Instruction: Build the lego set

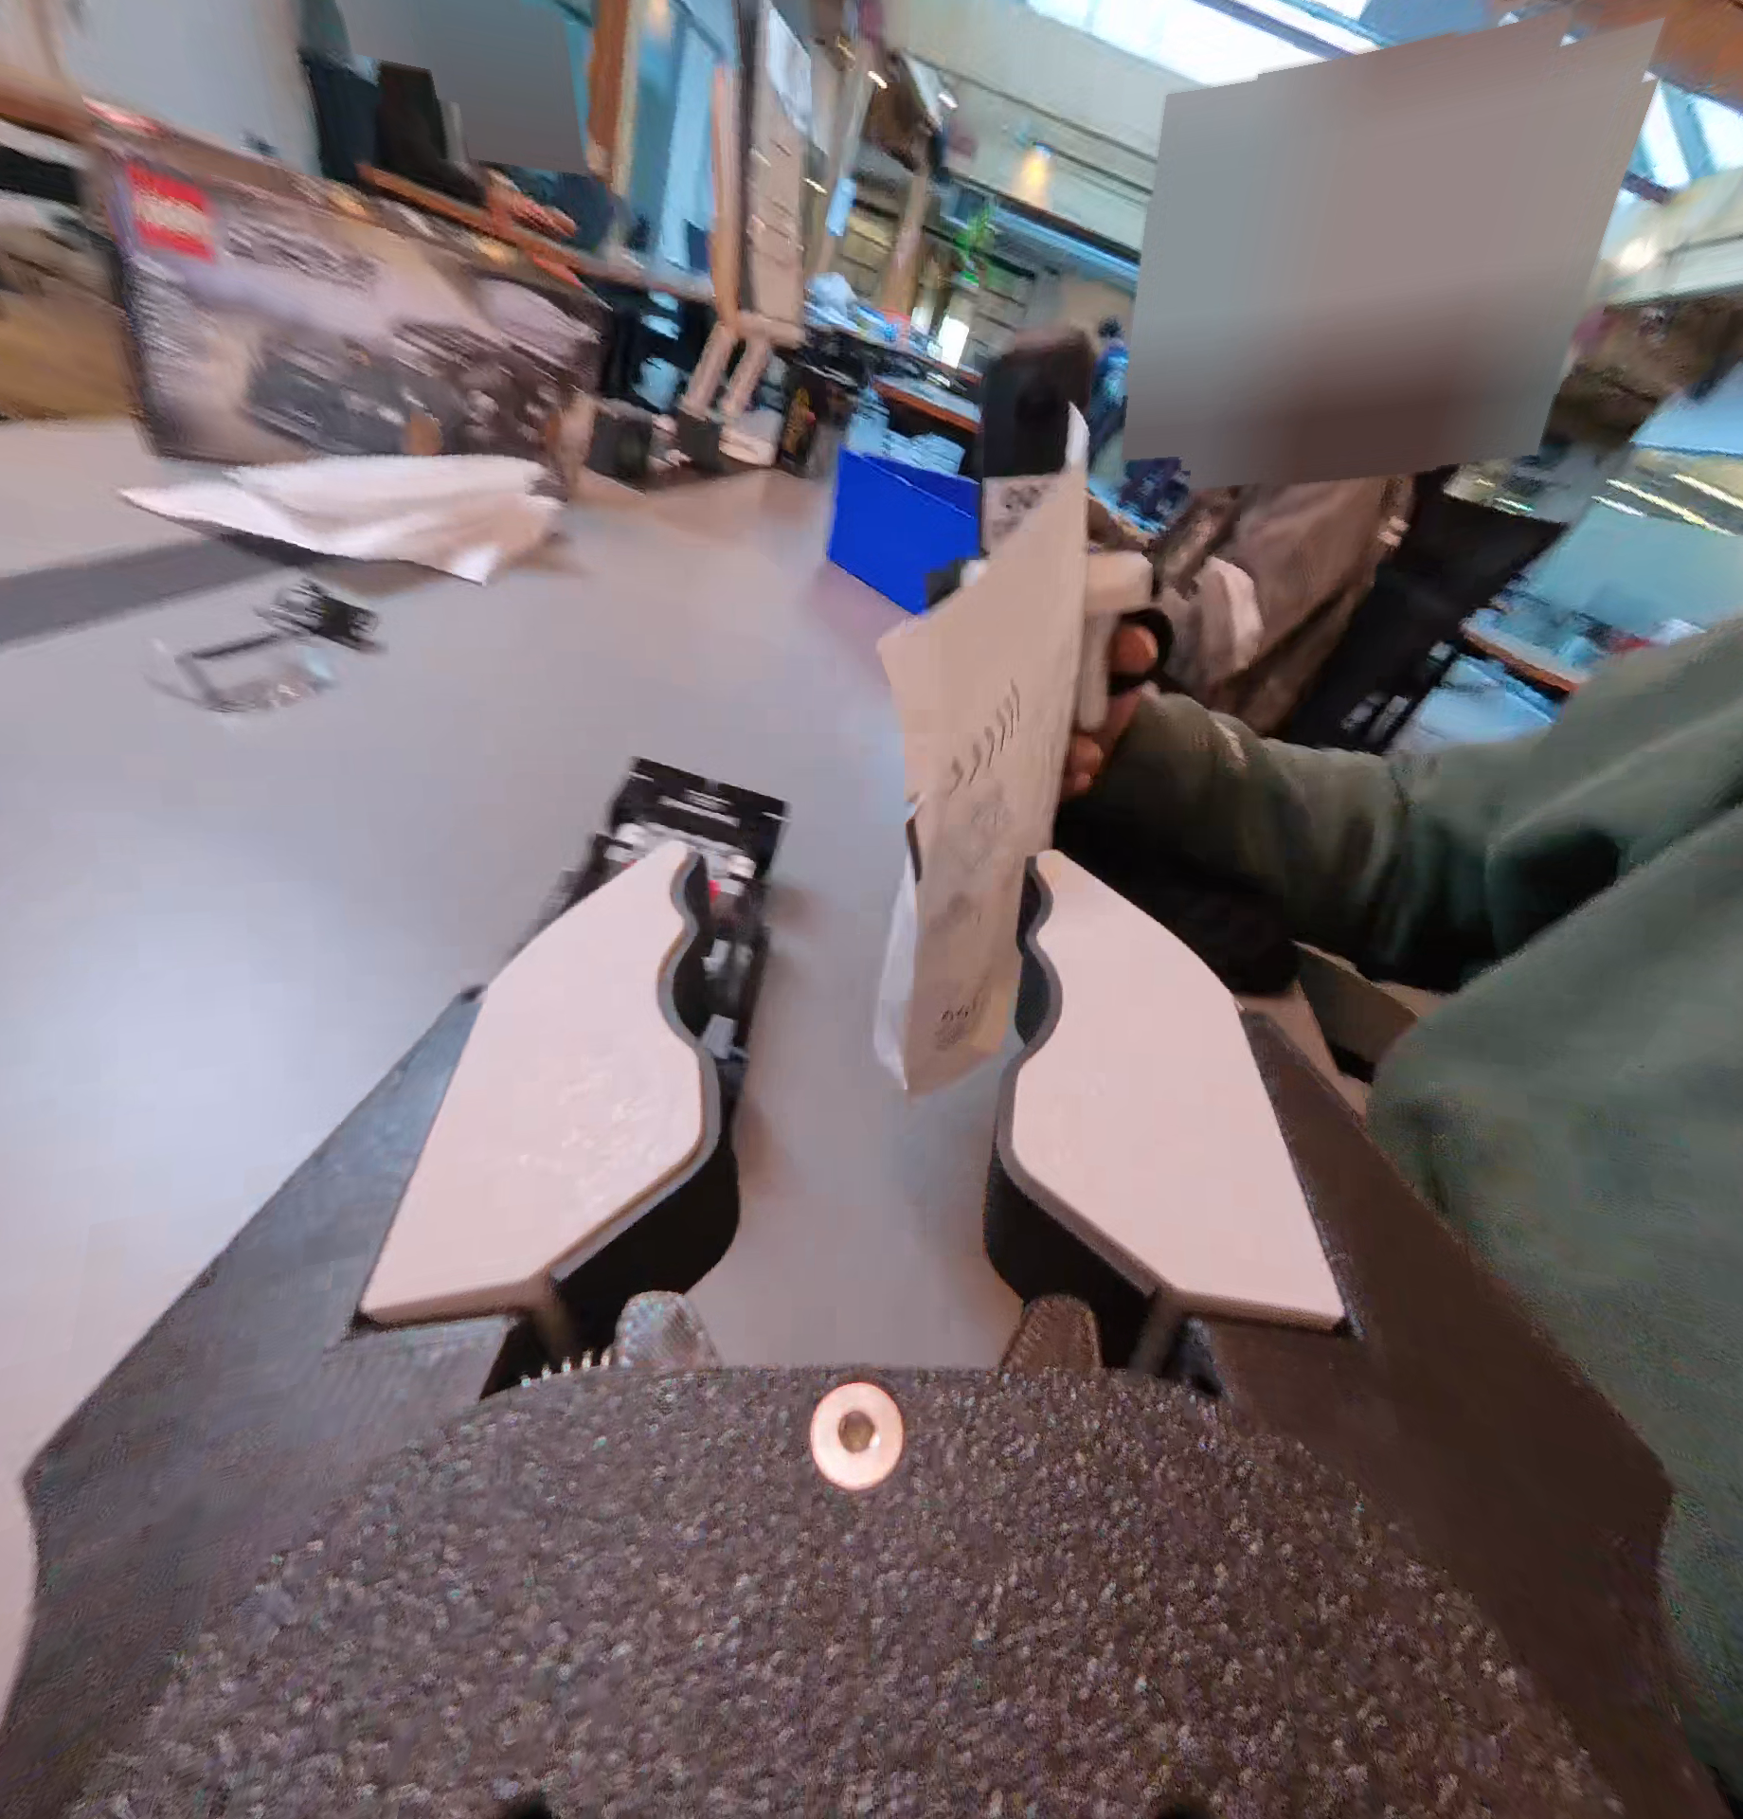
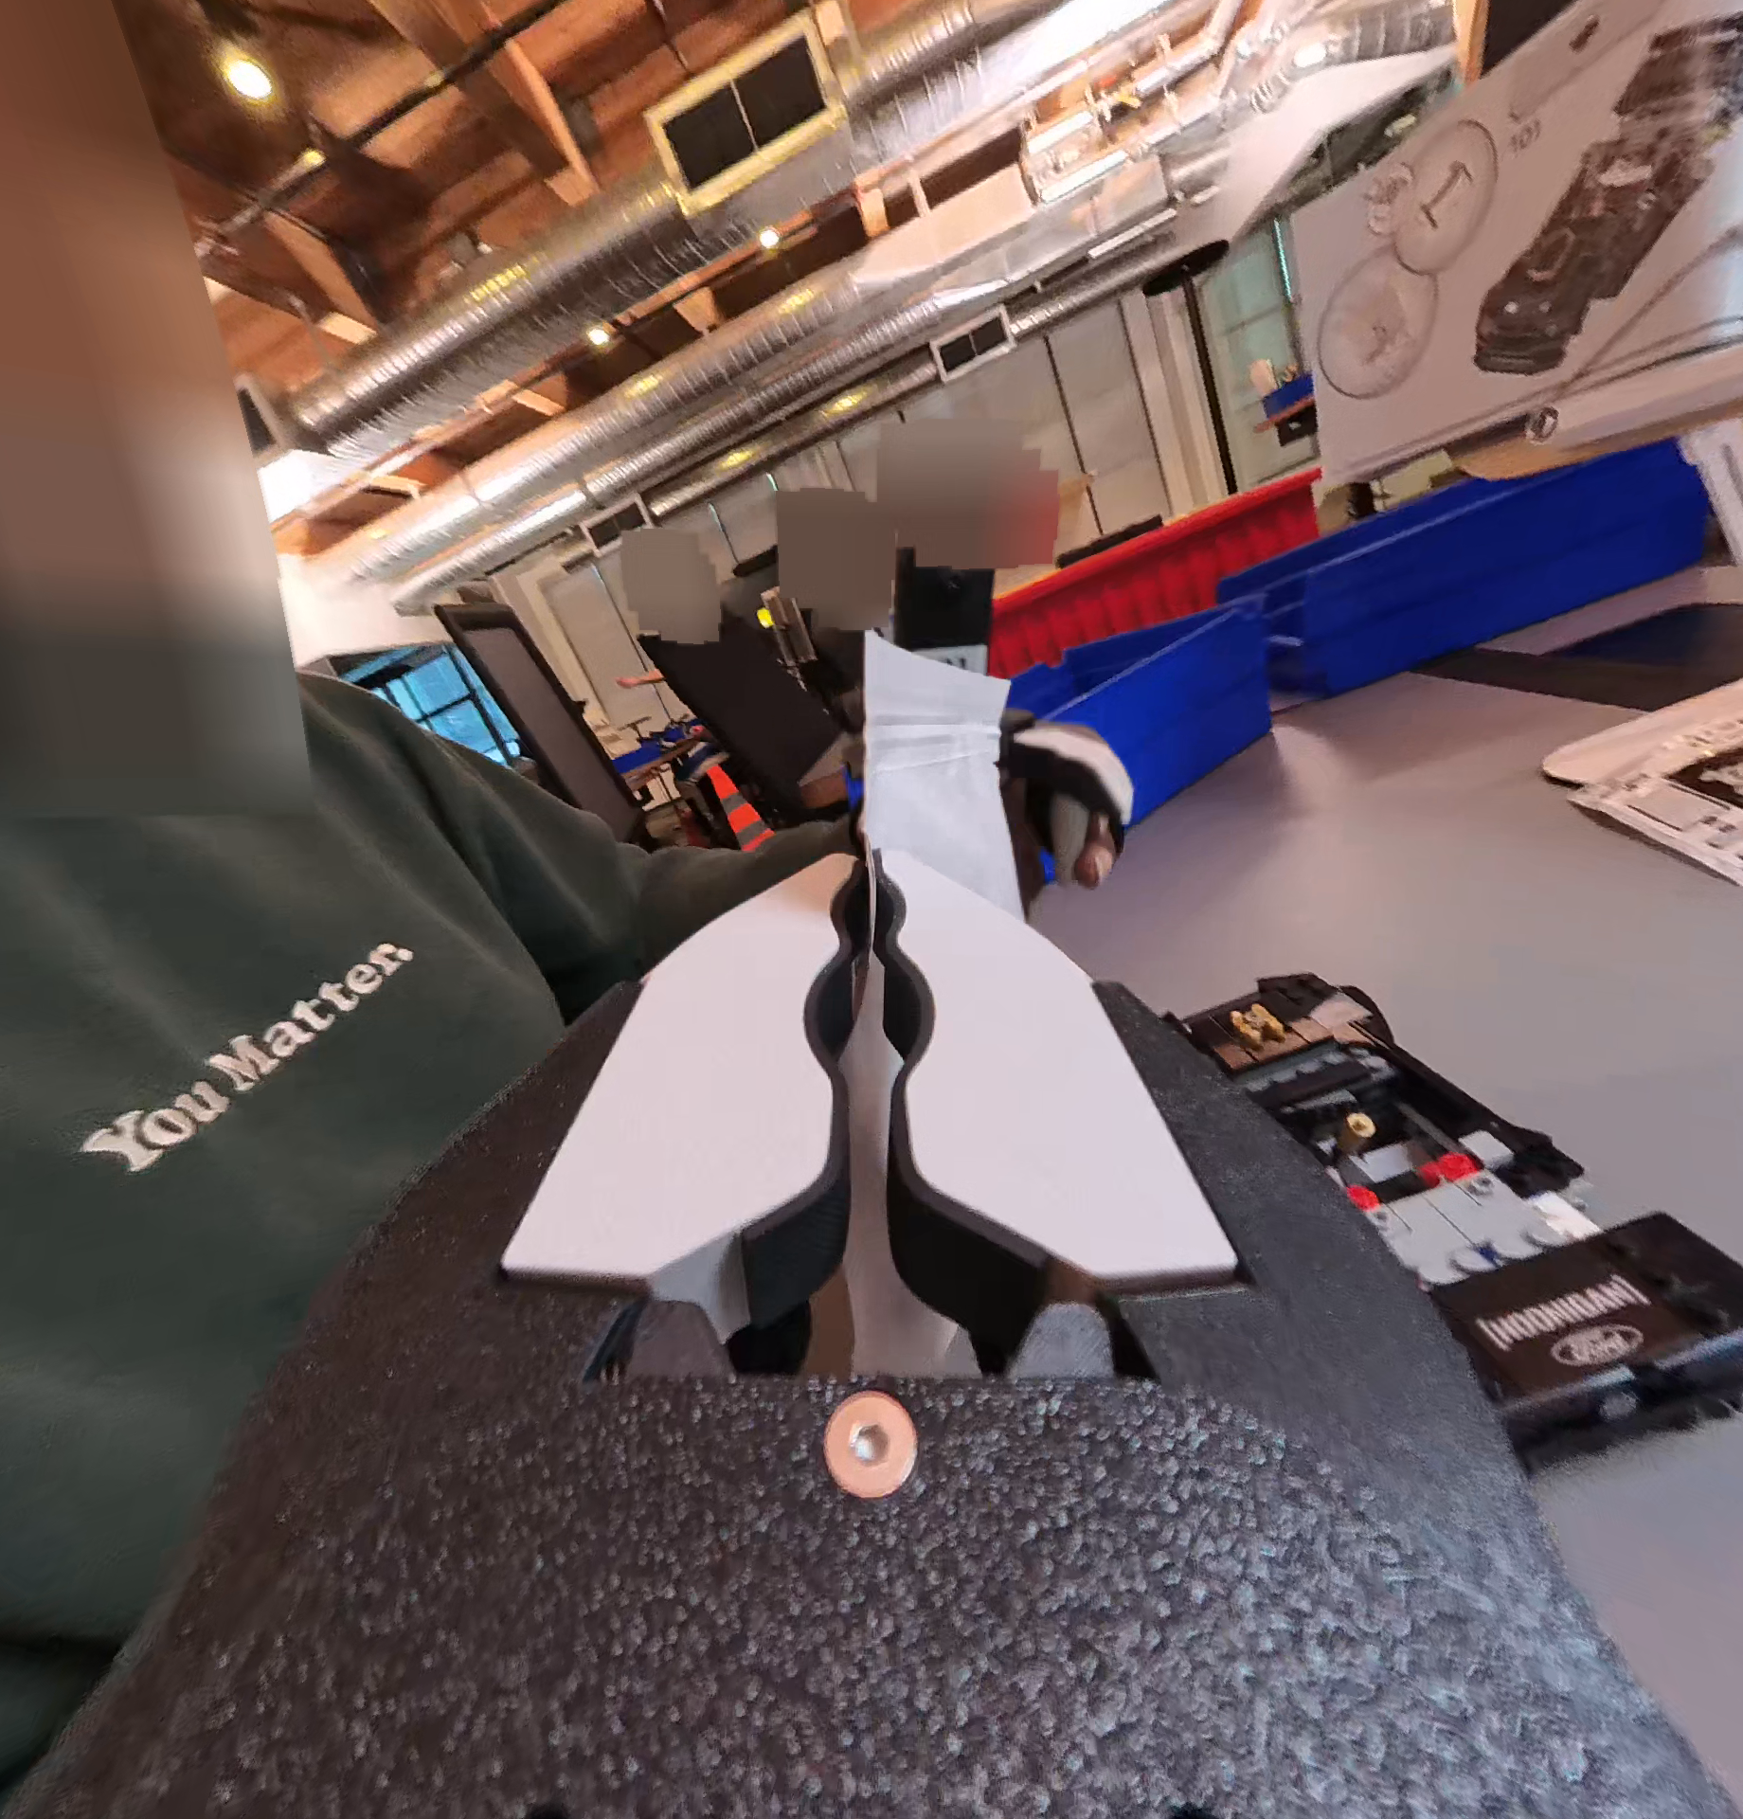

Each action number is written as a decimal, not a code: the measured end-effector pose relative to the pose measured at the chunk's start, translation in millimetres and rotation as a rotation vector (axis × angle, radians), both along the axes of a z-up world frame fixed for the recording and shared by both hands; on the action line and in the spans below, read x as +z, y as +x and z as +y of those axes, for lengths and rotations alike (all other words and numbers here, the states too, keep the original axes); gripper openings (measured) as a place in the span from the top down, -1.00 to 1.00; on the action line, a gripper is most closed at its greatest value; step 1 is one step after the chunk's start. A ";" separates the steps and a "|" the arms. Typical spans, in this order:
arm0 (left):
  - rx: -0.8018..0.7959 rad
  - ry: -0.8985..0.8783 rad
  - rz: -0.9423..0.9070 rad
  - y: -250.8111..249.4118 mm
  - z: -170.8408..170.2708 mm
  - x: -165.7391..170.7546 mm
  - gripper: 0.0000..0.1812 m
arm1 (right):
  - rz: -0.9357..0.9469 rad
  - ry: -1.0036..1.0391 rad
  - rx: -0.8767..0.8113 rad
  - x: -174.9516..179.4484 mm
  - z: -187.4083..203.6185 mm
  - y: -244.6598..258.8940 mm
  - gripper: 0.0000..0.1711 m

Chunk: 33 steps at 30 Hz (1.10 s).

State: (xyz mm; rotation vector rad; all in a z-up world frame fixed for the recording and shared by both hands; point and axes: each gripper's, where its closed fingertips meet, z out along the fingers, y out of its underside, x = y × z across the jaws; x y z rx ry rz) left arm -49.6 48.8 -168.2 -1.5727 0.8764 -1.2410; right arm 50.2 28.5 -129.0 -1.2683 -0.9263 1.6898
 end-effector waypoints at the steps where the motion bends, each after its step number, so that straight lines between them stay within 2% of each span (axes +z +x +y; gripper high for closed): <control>1: -0.049 -0.005 -0.011 4.9 -8.5 0.1 0.47 | 0.016 0.000 0.002 2.5 -1.1 1.0 1.00; 2: -0.085 0.001 -0.033 8.8 -16.0 3.3 0.64 | 0.019 0.003 0.003 3.0 -1.9 1.2 1.00; 4: -0.091 0.028 -0.041 14.1 -21.8 6.5 0.84 | -0.006 0.008 0.006 -1.2 -3.3 -0.7 1.00; 7: -0.083 0.096 -0.021 12.5 -24.1 10.2 0.98 | -0.035 0.016 -0.047 -5.5 3.9 -1.5 1.00; 12: -0.141 0.108 -0.001 4.7 -30.9 13.6 0.99 | -0.112 0.038 -0.136 -15.6 15.3 -3.5 0.77; 14: -0.147 0.081 0.005 4.3 -30.3 11.3 1.00 | -0.117 0.051 -0.143 -16.2 15.4 -3.5 0.80; 16: -0.142 0.039 -0.007 4.2 -27.6 10.7 0.99 | -0.142 0.074 -0.159 -18.9 16.3 -2.9 0.99; 21: -0.110 -0.069 0.012 0.2 -16.6 3.4 0.99 | -0.270 0.102 -0.202 -30.7 23.6 -4.6 0.99; 27: -0.097 -0.121 0.081 2.6 -14.7 -11.3 0.99 | -0.356 0.034 -0.218 -46.4 32.7 -3.1 1.00; 33: -0.112 -0.139 0.086 5.9 -15.1 -23.7 0.99 | -0.417 0.040 -0.345 -55.2 44.6 -2.3 0.98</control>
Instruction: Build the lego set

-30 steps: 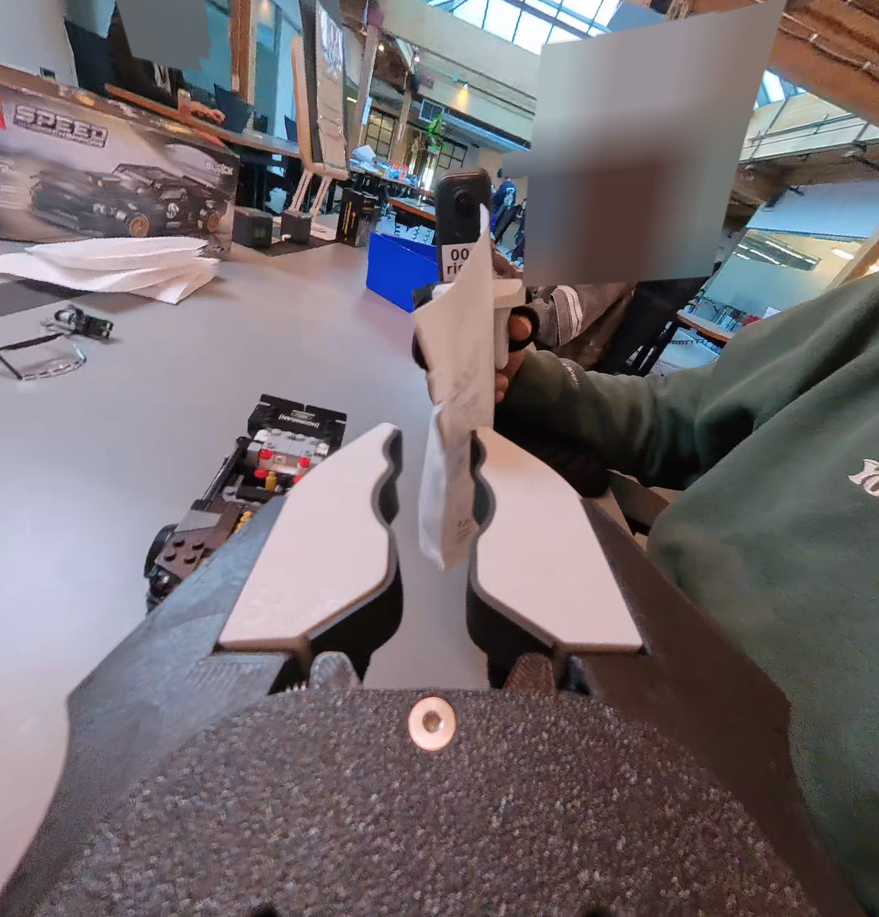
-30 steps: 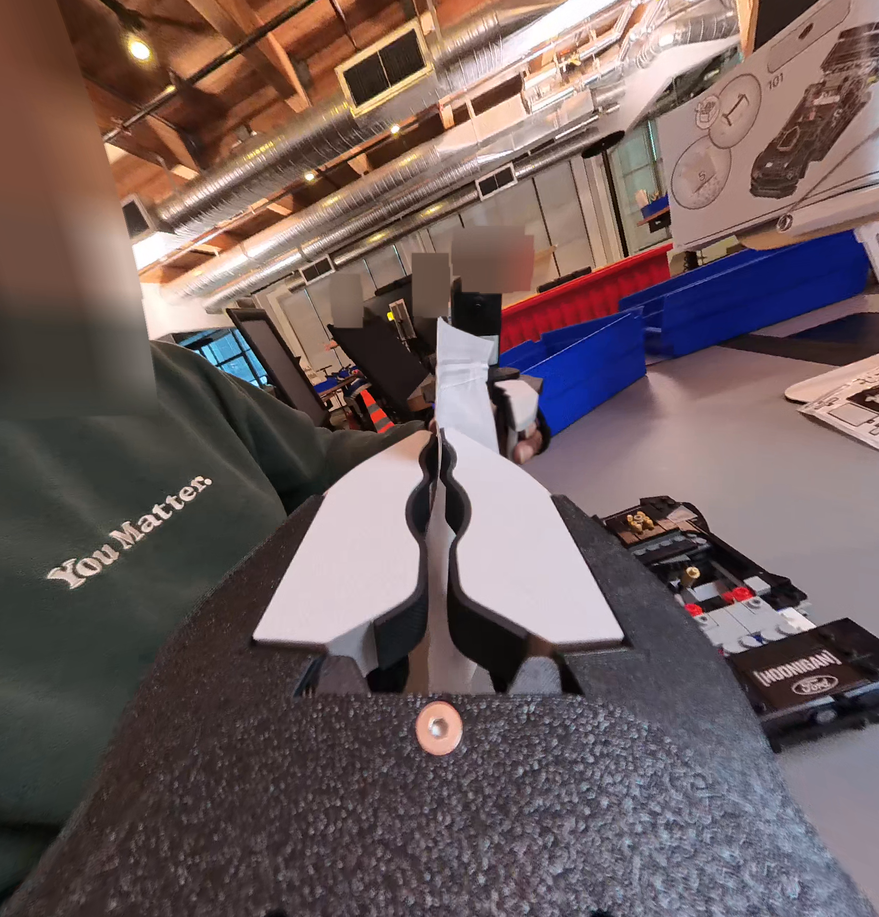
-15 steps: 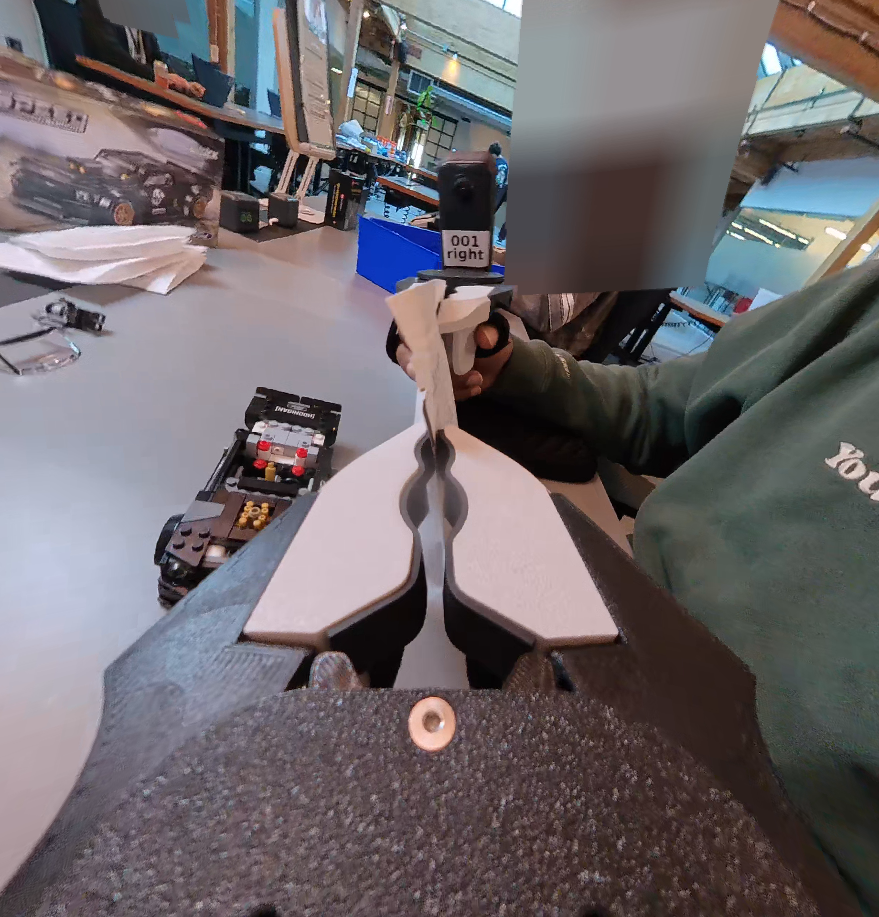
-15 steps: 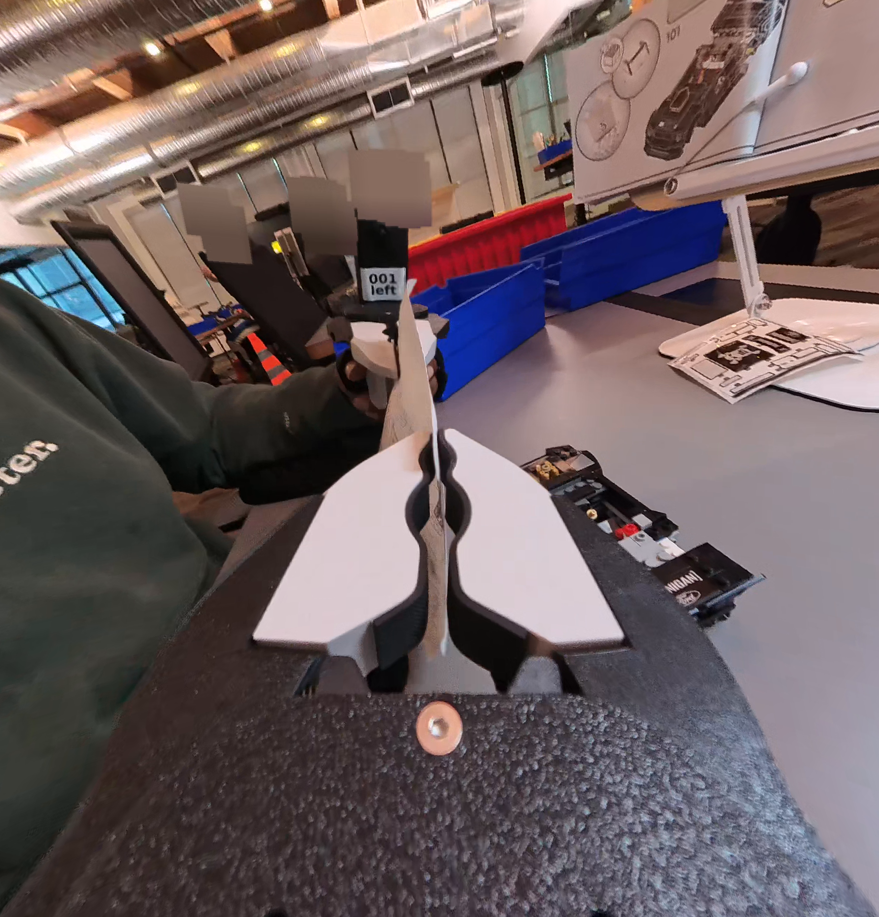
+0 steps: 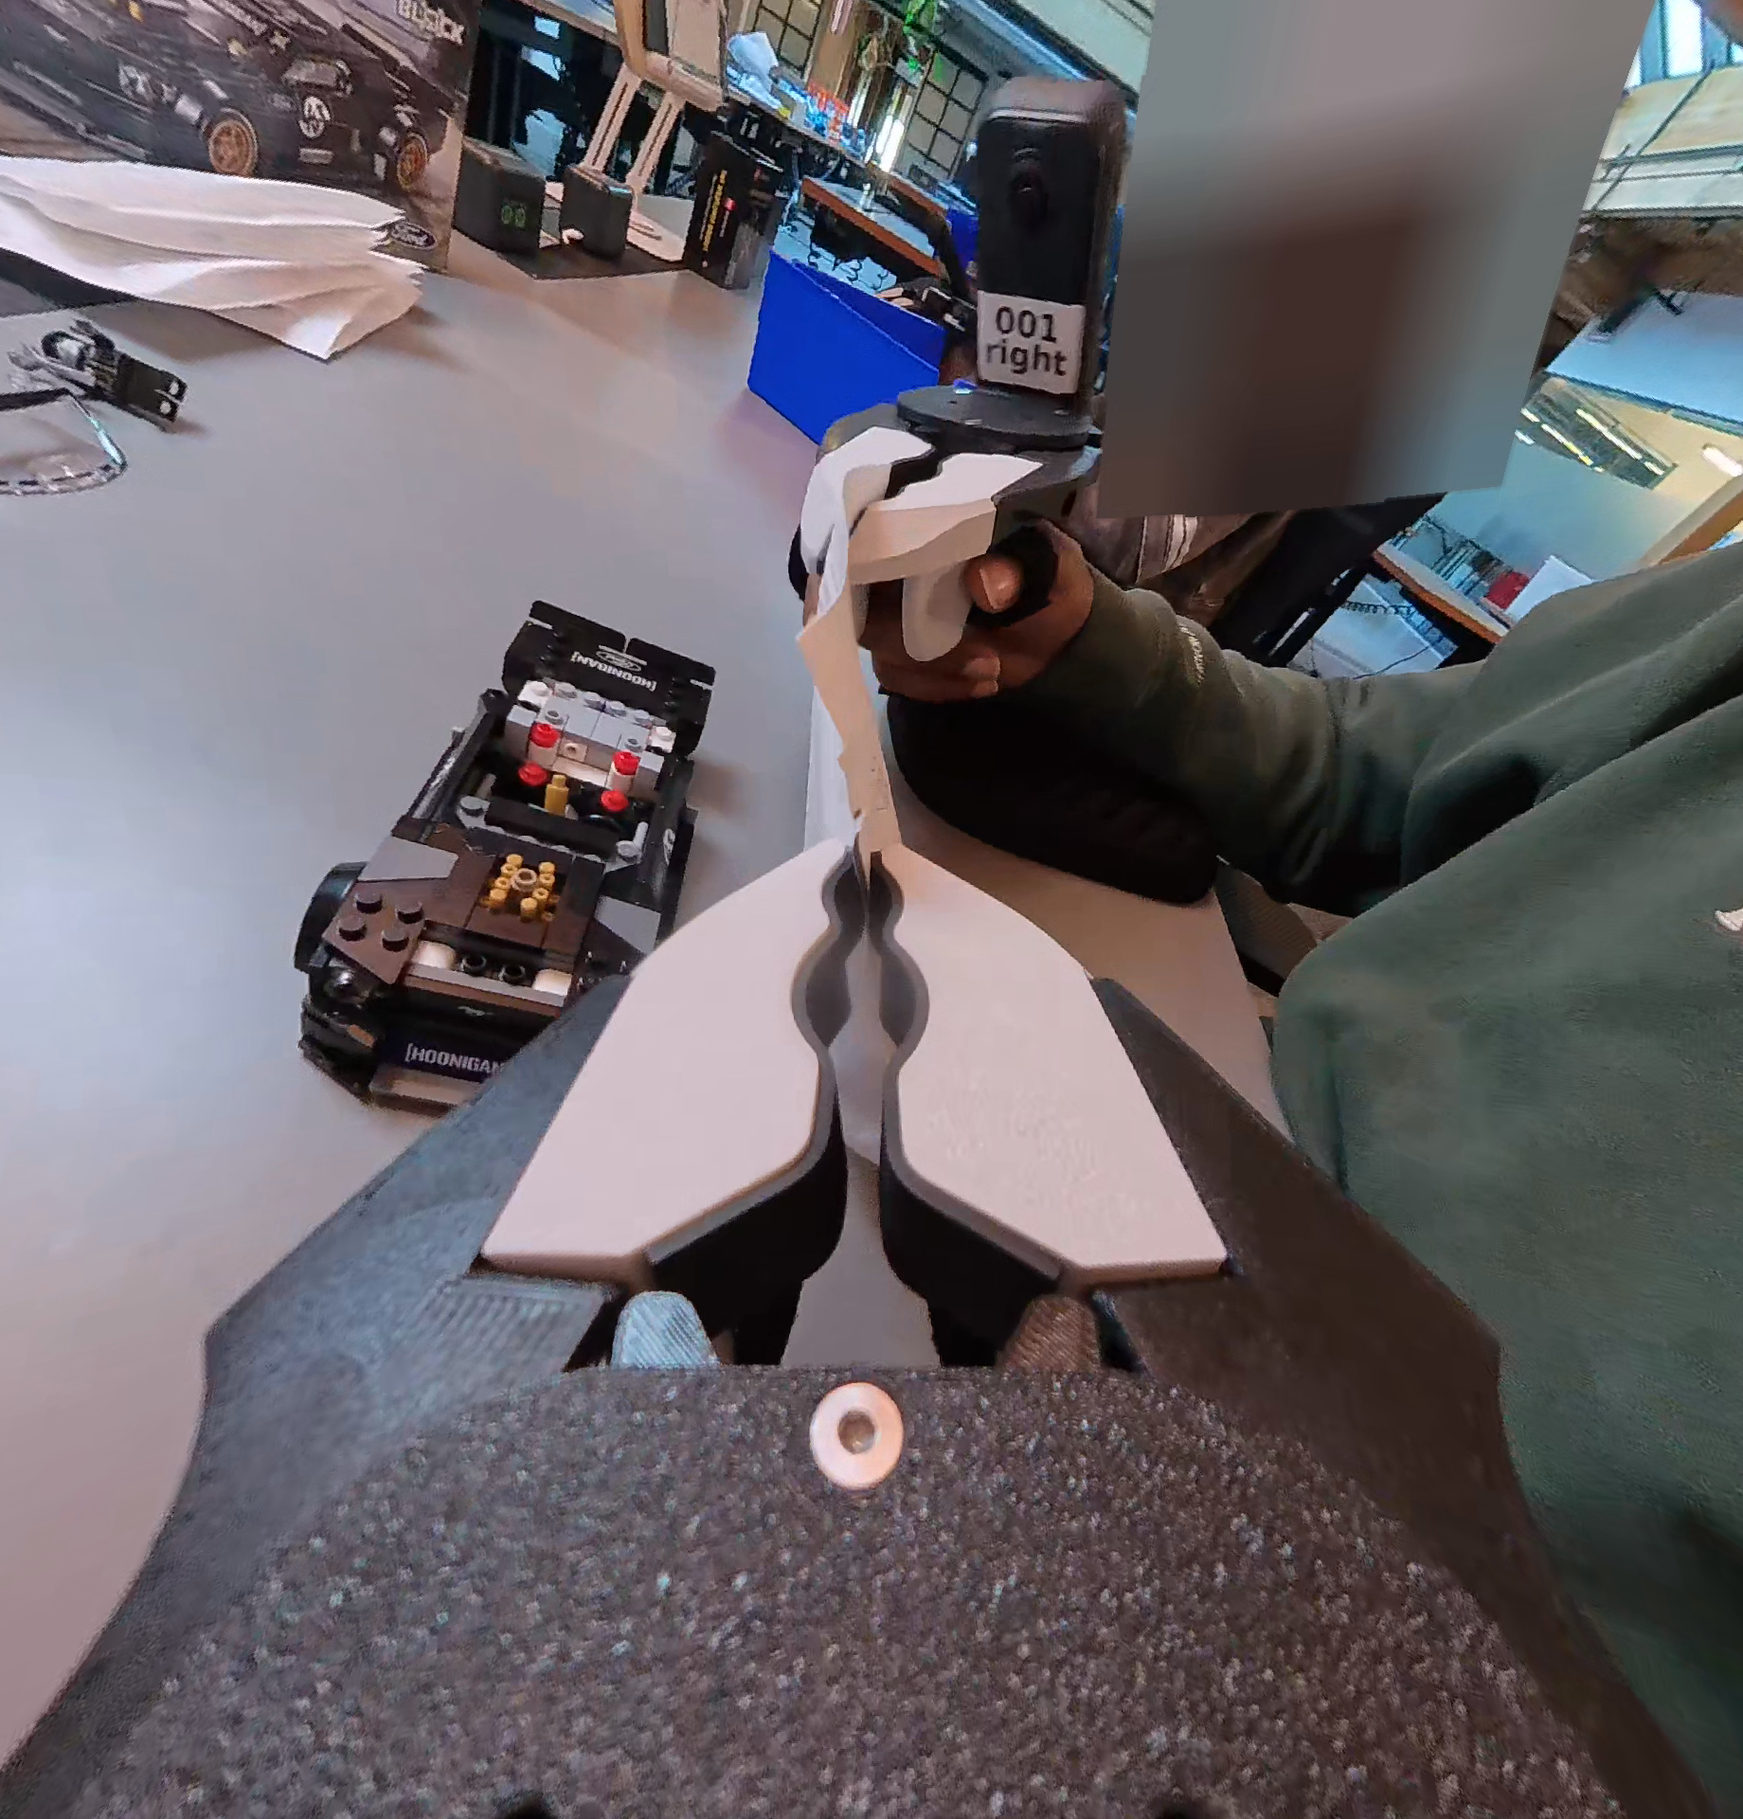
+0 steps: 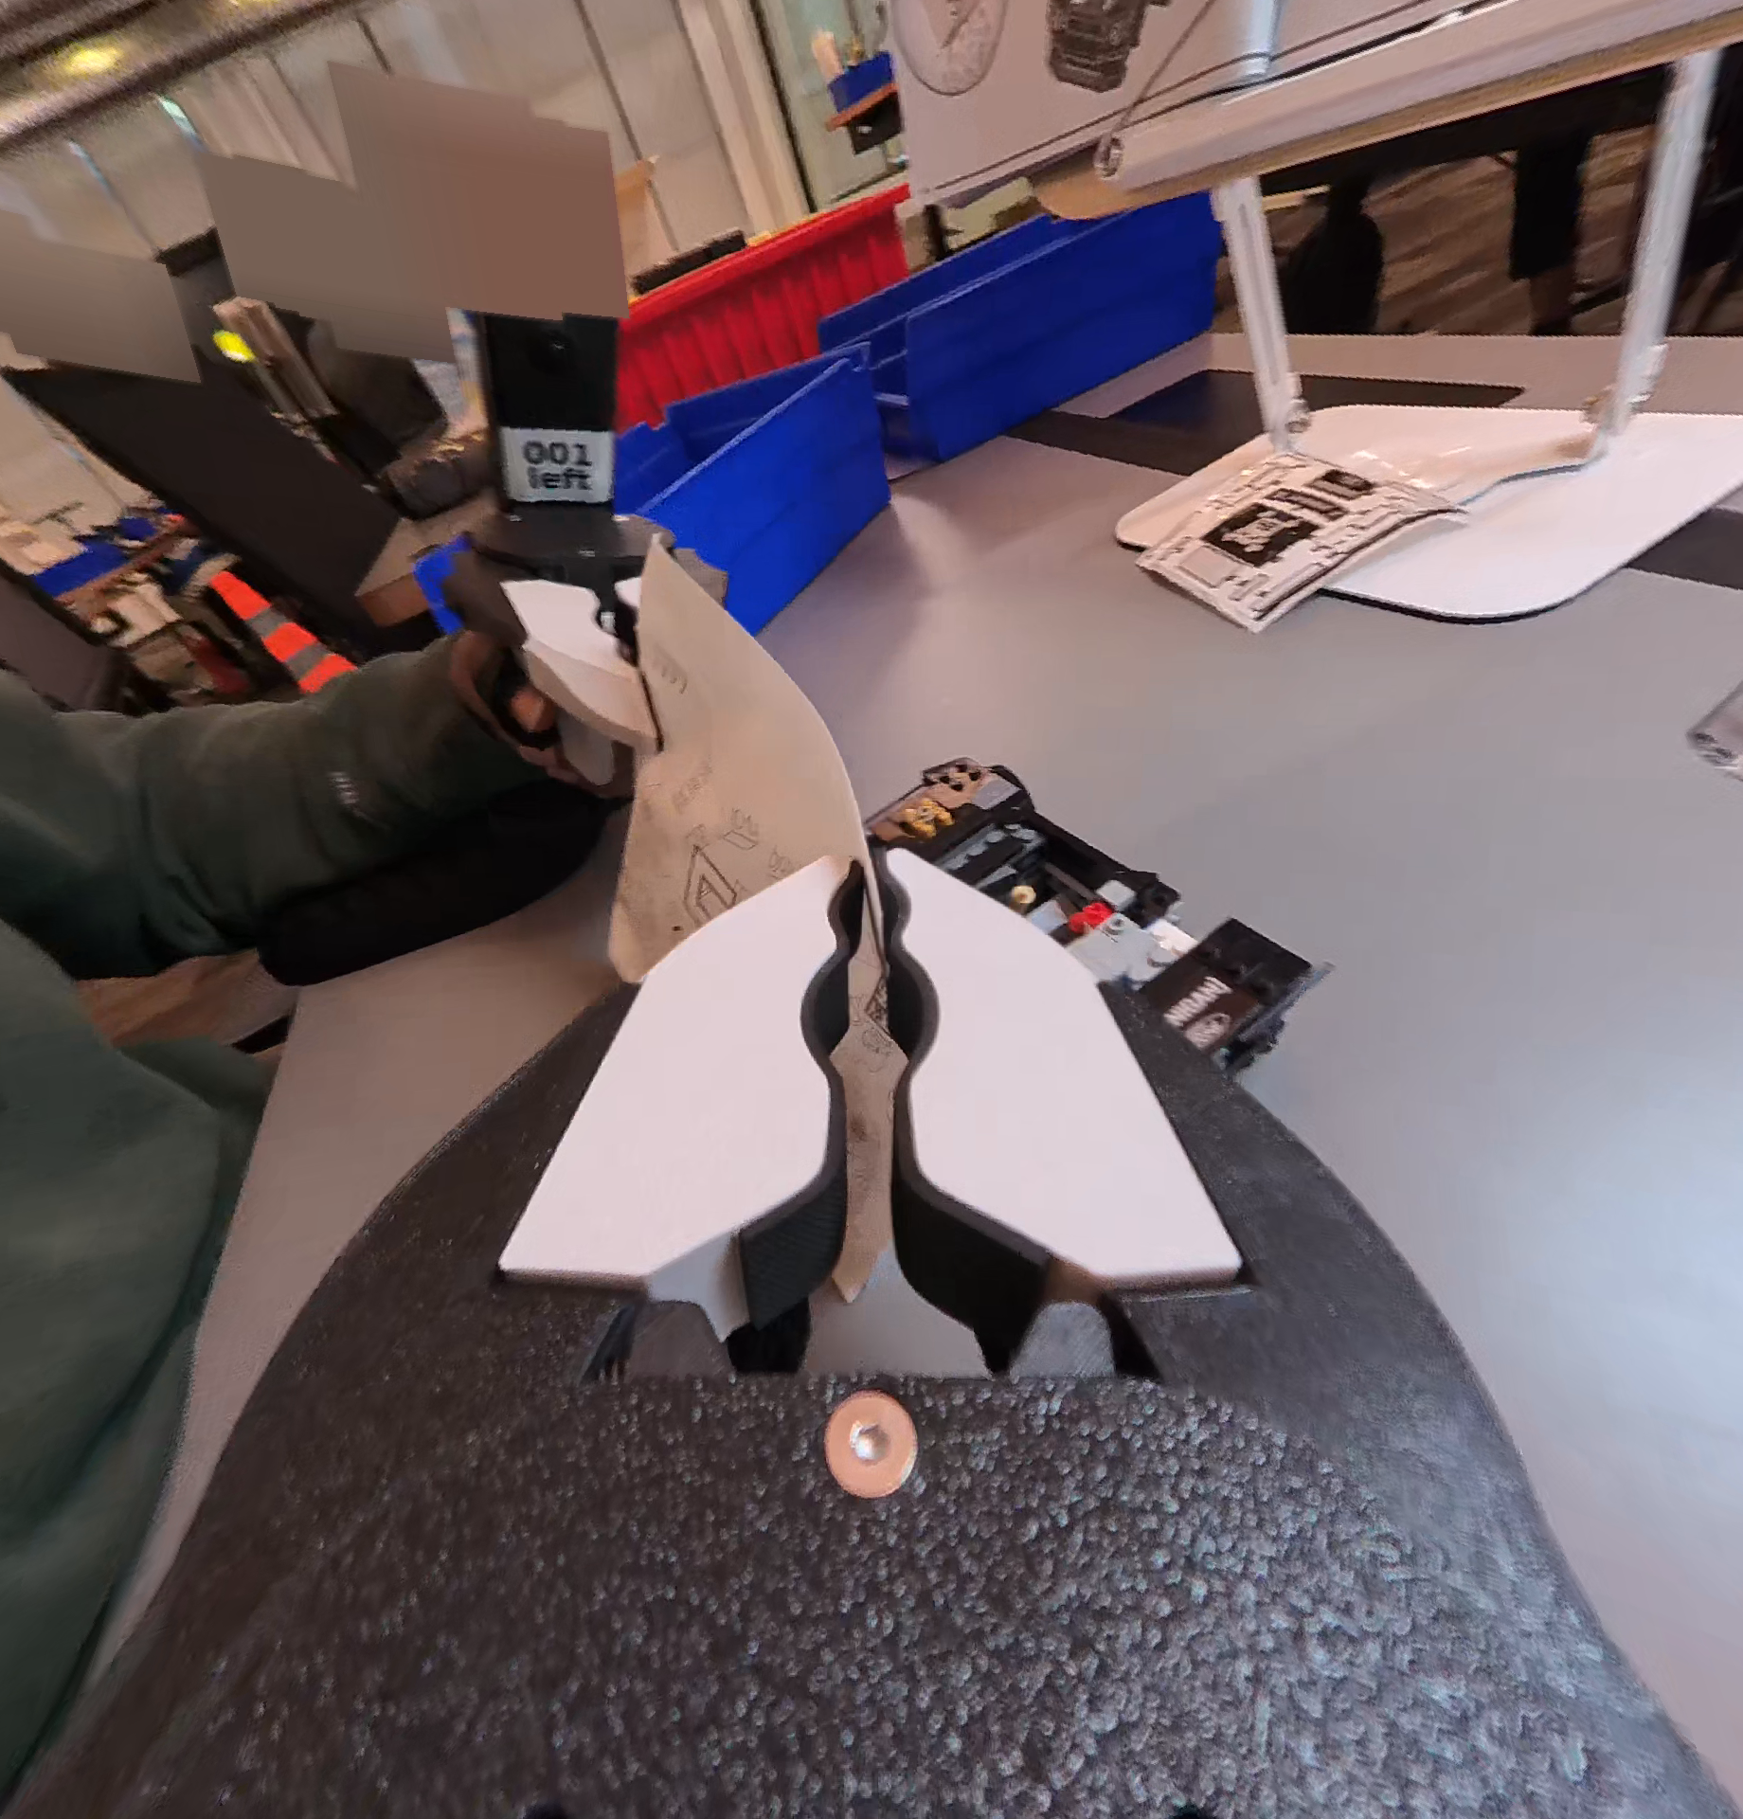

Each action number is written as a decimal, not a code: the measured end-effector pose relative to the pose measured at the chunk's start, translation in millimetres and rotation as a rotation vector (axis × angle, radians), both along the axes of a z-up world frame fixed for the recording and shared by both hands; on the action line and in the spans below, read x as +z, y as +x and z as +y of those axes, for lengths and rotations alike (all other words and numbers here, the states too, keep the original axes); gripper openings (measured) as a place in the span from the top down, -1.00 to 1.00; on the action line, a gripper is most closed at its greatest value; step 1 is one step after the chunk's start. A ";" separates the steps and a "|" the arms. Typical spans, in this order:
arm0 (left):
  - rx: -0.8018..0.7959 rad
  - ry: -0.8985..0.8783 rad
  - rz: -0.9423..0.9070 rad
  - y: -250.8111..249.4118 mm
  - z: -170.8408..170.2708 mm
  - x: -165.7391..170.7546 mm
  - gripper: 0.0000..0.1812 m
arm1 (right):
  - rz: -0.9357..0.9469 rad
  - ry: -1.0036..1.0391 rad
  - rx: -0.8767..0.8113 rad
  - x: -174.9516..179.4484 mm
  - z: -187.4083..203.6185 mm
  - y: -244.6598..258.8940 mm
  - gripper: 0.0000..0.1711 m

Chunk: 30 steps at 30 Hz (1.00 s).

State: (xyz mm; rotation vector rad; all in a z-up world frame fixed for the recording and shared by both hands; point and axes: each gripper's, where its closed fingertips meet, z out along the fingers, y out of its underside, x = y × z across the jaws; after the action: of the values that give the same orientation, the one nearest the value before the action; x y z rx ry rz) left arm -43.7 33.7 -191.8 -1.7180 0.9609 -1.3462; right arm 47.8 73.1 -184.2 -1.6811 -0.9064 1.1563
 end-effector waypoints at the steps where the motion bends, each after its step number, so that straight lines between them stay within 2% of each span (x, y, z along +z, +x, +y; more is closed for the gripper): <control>1: 0.008 0.001 0.004 0.7 1.0 -2.2 0.99 | -0.021 0.026 -0.035 -0.7 3.3 1.4 0.96; 6: 0.061 0.001 -0.005 2.0 6.9 -2.9 1.00 | -0.074 0.128 -0.216 10.4 11.2 16.6 0.87; 11: 0.094 -0.011 -0.014 1.0 11.3 -2.4 0.99 | -0.167 0.182 -0.607 16.8 21.5 60.0 0.83; 13: 0.108 -0.020 -0.017 1.1 12.6 -2.3 0.99 | -0.179 0.188 -0.677 18.5 9.3 65.1 0.85; 17: 0.139 -0.086 -0.053 4.1 14.4 -0.4 0.99 | -0.221 0.136 -0.635 -0.5 -30.6 32.3 1.00; 20: 0.164 -0.125 -0.075 6.0 15.7 -0.7 0.99 | -0.249 0.109 -0.596 -14.7 -53.9 6.7 1.00; 30: 0.211 -0.234 -0.142 0.1 22.8 1.0 0.99 | -0.276 0.022 -0.562 -31.6 -70.5 -14.4 1.00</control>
State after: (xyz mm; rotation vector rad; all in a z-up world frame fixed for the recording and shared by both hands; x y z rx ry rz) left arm -43.6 56.5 -190.9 -1.8103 0.5421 -1.4613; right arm 33.4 2.6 -215.8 -1.9380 -0.5419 0.5443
